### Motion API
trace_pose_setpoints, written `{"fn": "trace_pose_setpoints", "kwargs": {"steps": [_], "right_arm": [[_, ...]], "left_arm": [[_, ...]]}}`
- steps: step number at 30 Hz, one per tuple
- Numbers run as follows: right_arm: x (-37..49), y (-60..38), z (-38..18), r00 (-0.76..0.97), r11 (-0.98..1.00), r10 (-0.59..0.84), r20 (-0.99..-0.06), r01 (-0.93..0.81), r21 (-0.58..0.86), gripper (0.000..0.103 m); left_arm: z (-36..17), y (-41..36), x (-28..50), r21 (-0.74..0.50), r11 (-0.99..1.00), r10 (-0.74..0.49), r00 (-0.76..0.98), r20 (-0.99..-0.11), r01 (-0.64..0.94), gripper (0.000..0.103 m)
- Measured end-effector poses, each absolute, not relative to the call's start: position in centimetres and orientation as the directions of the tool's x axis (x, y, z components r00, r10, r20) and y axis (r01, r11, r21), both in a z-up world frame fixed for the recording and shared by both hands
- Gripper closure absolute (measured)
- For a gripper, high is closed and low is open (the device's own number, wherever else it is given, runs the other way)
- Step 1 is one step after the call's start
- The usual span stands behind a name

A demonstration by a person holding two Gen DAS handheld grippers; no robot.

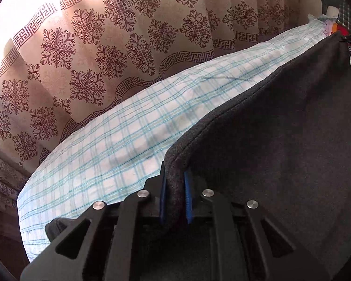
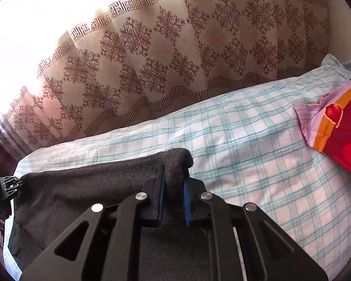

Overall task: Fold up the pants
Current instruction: 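Lift the pants edge with both tools, fold it over, and open both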

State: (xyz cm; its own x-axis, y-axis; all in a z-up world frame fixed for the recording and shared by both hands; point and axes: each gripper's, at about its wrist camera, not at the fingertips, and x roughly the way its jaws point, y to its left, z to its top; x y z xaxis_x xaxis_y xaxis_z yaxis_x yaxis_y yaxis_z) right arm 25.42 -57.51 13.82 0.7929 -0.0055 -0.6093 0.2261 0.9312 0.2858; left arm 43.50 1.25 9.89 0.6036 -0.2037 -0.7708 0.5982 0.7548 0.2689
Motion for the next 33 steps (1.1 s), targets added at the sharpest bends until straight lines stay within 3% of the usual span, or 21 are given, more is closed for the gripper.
{"fn": "trace_pose_setpoints", "kwargs": {"steps": [13, 22, 33], "right_arm": [[8.4, -53.6, 17.2, 0.892, 0.913, 0.007, -0.452, 0.179, 0.367, 0.091], [-3.0, -49.7, 14.3, 0.878, 0.922, -0.006, -0.479, 0.190, 0.337, 0.091], [-11.0, -47.5, 6.7, 0.816, 0.932, -0.047, -0.576, 0.242, 0.268, 0.088]], "left_arm": [[14.9, 7.5, 26.6, 0.198, 0.824, -0.255, 0.659, -0.708, 0.531, 0.092], [12.2, 11.7, 15.2, 0.103, 0.865, -0.269, 0.626, -0.733, 0.492, 0.093], [4.7, 12.7, 8.4, 0.087, 0.871, -0.223, 0.547, -0.807, 0.484, 0.090]]}}
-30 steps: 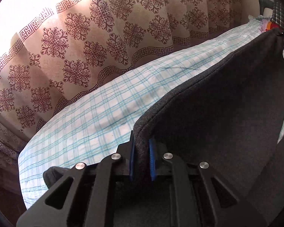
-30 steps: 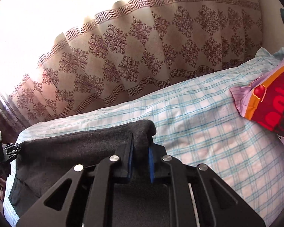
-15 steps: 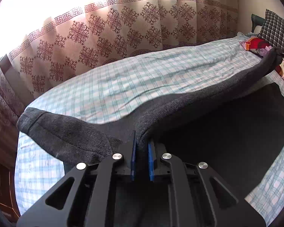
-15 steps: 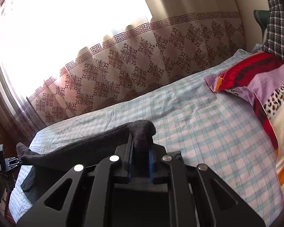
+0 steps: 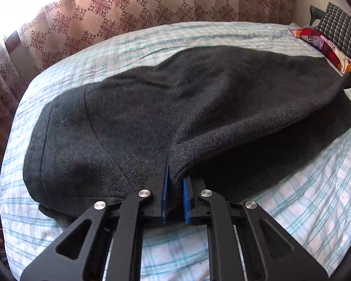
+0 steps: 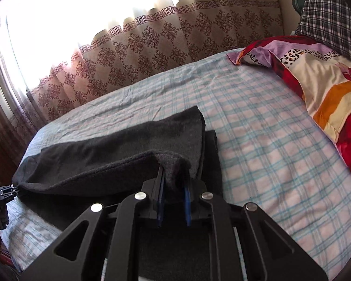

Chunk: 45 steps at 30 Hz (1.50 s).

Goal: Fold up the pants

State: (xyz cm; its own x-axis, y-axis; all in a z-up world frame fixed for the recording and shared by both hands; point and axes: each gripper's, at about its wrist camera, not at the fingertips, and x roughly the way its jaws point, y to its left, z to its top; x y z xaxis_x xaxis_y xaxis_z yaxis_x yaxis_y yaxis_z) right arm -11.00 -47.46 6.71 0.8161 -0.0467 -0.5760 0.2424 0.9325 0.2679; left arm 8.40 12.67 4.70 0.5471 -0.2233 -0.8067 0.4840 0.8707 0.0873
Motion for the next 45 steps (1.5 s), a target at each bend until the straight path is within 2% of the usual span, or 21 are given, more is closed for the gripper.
{"fn": "trace_pose_setpoints", "kwargs": {"steps": [2, 4, 5, 7, 11, 12, 13, 15, 21, 26, 31, 33, 34, 35, 40, 45], "right_arm": [[-11.7, -47.4, 5.7, 0.784, 0.935, -0.063, -0.617, 0.263, 0.238, 0.071], [-12.7, -47.5, 4.9, 0.758, 0.930, -0.069, -0.649, 0.284, 0.232, 0.065], [-13.4, -47.6, 4.5, 0.750, 0.927, -0.065, -0.659, 0.290, 0.239, 0.057], [-14.7, -47.9, 3.8, 0.738, 0.915, -0.055, -0.673, 0.307, 0.261, 0.050], [-16.8, -48.5, 3.1, 0.746, 0.870, 0.004, -0.666, 0.326, 0.370, 0.048], [-17.1, -48.6, 3.0, 0.756, 0.850, 0.028, -0.654, 0.326, 0.414, 0.048], [-17.3, -48.8, 3.0, 0.765, 0.831, 0.059, -0.642, 0.318, 0.456, 0.048], [-17.3, -48.8, 2.8, 0.779, 0.790, 0.111, -0.617, 0.307, 0.530, 0.048], [-16.2, -47.8, 2.5, 0.786, 0.711, 0.214, -0.580, 0.282, 0.644, 0.048], [-14.5, -48.4, 1.5, 0.795, 0.571, 0.300, -0.528, 0.294, 0.766, 0.046], [-12.6, -49.7, 0.2, 0.811, 0.467, 0.277, -0.516, 0.356, 0.809, 0.044], [-11.7, -49.5, 0.3, 0.808, 0.464, 0.268, -0.525, 0.370, 0.805, 0.066], [-11.3, -49.2, 0.7, 0.793, 0.493, 0.251, -0.555, 0.389, 0.779, 0.085], [-10.9, -48.8, 1.1, 0.779, 0.528, 0.232, -0.582, 0.402, 0.748, 0.096], [-12.6, -47.5, 4.5, 0.793, 0.642, 0.143, -0.592, 0.381, 0.665, 0.099], [-15.9, -47.0, 5.5, 0.770, 0.695, 0.067, -0.634, 0.420, 0.584, 0.099]], "left_arm": [[3.6, 12.8, 7.9, 0.074, 0.880, -0.220, 0.541, -0.812, 0.469, 0.083], [3.5, 13.1, 7.4, 0.052, 0.887, -0.233, 0.542, -0.808, 0.459, 0.081], [3.6, 13.1, 7.3, 0.047, 0.887, -0.237, 0.542, -0.806, 0.459, 0.080], [3.8, 13.2, 6.9, 0.029, 0.885, -0.253, 0.533, -0.808, 0.465, 0.074], [4.5, 14.4, 6.2, -0.033, 0.892, -0.295, 0.525, -0.798, 0.451, 0.068], [4.7, 14.6, 5.9, -0.050, 0.894, -0.307, 0.526, -0.793, 0.446, 0.063], [4.8, 14.9, 5.6, -0.063, 0.899, -0.310, 0.527, -0.792, 0.434, 0.046], [4.9, 15.7, 4.9, -0.089, 0.911, -0.311, 0.532, -0.788, 0.402, 0.030], [5.7, 17.2, 3.5, -0.213, 0.927, -0.358, 0.561, -0.747, 0.308, 0.029], [7.1, 14.7, 3.9, -0.213, 0.927, -0.366, 0.614, -0.699, 0.310, 0.022], [6.9, 12.8, 6.6, -0.211, 0.938, -0.342, 0.642, -0.686, 0.275, 0.021], [6.3, 12.1, 7.8, -0.177, 0.953, -0.298, 0.642, -0.707, 0.247, 0.021], [5.9, 11.9, 8.3, -0.164, 0.956, -0.284, 0.639, -0.714, 0.242, 0.021], [5.4, 11.6, 8.8, -0.143, 0.962, -0.262, 0.637, -0.725, 0.233, 0.021], [3.1, 12.1, 9.6, -0.063, 0.975, -0.181, 0.606, -0.775, 0.211, 0.021], [1.3, 13.5, 8.9, -0.065, 0.968, -0.198, 0.573, -0.795, 0.243, 0.021]]}}
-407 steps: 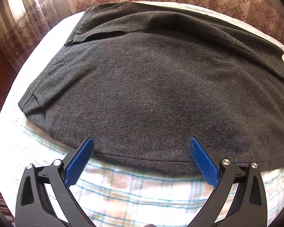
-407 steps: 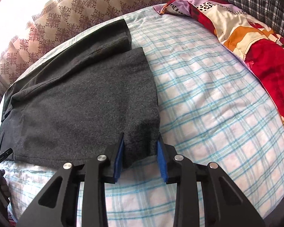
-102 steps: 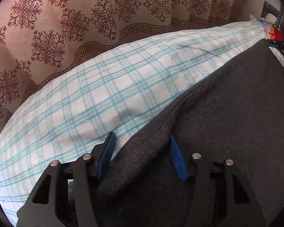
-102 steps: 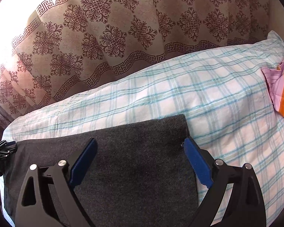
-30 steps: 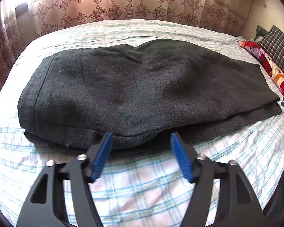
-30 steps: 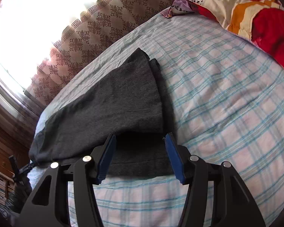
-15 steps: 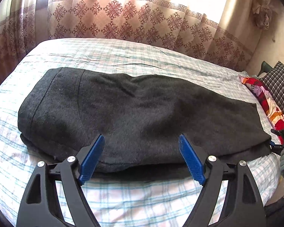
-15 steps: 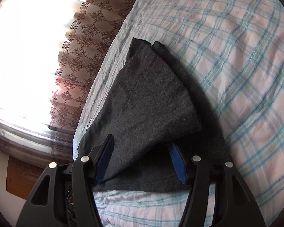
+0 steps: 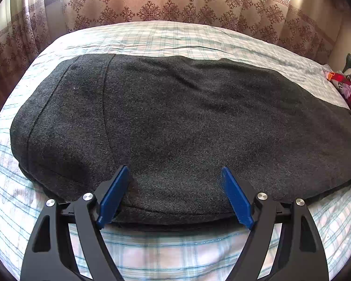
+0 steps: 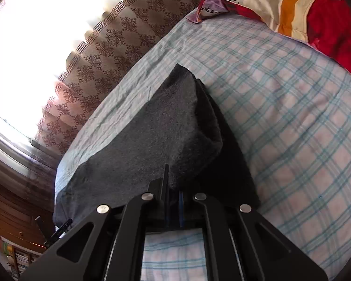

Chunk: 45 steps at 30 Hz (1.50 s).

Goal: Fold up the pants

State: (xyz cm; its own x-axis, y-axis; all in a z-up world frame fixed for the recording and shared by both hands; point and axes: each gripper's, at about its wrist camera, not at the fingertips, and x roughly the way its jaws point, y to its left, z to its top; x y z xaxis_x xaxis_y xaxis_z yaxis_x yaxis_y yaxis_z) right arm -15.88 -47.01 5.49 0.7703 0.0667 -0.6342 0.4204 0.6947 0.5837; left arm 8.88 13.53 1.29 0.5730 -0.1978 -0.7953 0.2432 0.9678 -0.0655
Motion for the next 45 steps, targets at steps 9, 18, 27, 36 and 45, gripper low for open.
{"fn": "trace_pose_setpoints", "kwargs": {"steps": [9, 18, 27, 36, 45], "right_arm": [[-16.2, -46.3, 0.3, 0.674, 0.760, 0.009, -0.739, 0.476, 0.443, 0.097], [-15.9, -42.7, 6.2, 0.593, 0.845, -0.440, -0.675, 0.527, -0.088, 0.049], [-10.9, -40.3, 1.3, 0.537, 0.910, -0.337, -0.773, 0.397, -0.120, 0.048], [-9.6, -39.0, 3.4, 0.515, 0.903, -0.365, -0.776, 0.400, -0.159, 0.046], [-1.8, -25.6, 5.5, 0.639, 0.987, -0.160, -0.752, 0.086, -0.138, 0.041]], "left_arm": [[0.4, 11.7, 8.4, 0.110, 0.948, -0.086, 0.574, -0.814, 0.299, 0.021], [3.9, 11.1, 7.2, 0.086, 0.956, -0.117, 0.637, -0.762, 0.279, 0.018], [0.5, 14.1, 9.8, 0.060, 0.992, -0.018, 0.592, -0.806, 0.112, 0.017], [1.4, 14.0, 9.2, 0.068, 0.993, -0.004, 0.606, -0.796, 0.096, 0.016], [1.2, 14.8, 9.6, 0.010, 1.000, -0.004, 0.590, -0.807, 0.021, 0.009]]}}
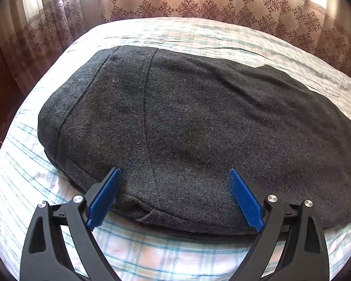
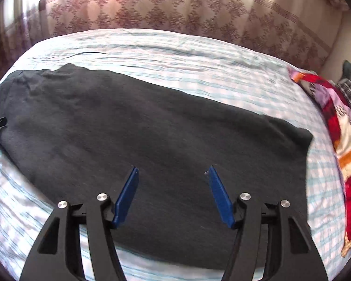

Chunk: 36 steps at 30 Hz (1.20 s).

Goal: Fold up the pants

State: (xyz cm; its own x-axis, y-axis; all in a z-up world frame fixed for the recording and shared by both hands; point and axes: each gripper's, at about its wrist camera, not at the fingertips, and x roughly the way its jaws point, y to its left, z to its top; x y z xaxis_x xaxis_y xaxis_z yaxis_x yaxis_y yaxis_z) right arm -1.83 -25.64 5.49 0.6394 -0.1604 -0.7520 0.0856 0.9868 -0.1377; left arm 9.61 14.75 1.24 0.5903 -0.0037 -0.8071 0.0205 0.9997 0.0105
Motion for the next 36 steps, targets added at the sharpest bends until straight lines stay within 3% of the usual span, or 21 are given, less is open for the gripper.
{"fn": "trace_pose_setpoints", "kwargs": {"steps": [10, 13, 20, 24, 27, 30, 36], "right_arm": [[5.3, -10.2, 3.6, 0.627, 0.973, 0.069, -0.776, -0.215, -0.088, 0.041], [5.6, -8.6, 1.6, 0.583, 0.967, 0.067, -0.810, -0.237, -0.090, 0.039], [4.7, -8.3, 0.7, 0.602, 0.971, 0.073, -0.795, -0.225, -0.081, 0.036], [4.4, -9.0, 0.8, 0.592, 0.970, 0.083, -0.802, -0.233, -0.072, 0.036], [5.5, -9.7, 1.7, 0.545, 0.960, 0.133, -0.828, -0.277, -0.028, 0.035], [8.0, -10.9, 5.2, 0.586, 0.959, 0.185, -0.788, -0.283, 0.015, 0.035], [17.0, -12.0, 9.2, 0.621, 0.962, 0.224, -0.751, -0.266, 0.067, 0.035]], "left_arm": [[0.1, 13.9, 10.2, 0.057, 0.998, 0.034, 0.579, -0.815, 0.021, 0.002], [-0.1, 13.9, 10.4, 0.062, 0.998, 0.037, 0.580, -0.814, 0.022, 0.002], [0.2, 13.6, 10.2, 0.055, 0.998, 0.037, 0.587, -0.809, 0.012, 0.002], [1.9, 13.3, 9.8, -0.050, 0.999, -0.040, 0.609, -0.792, -0.001, 0.002], [3.0, 11.0, 9.0, -0.086, 0.993, -0.114, 0.627, -0.770, 0.075, 0.002], [2.6, 8.4, 8.4, -0.111, 0.977, -0.201, 0.596, -0.777, 0.184, 0.002], [-0.4, 6.4, 8.2, -0.035, 0.977, -0.149, 0.556, -0.818, 0.211, 0.004]]}}
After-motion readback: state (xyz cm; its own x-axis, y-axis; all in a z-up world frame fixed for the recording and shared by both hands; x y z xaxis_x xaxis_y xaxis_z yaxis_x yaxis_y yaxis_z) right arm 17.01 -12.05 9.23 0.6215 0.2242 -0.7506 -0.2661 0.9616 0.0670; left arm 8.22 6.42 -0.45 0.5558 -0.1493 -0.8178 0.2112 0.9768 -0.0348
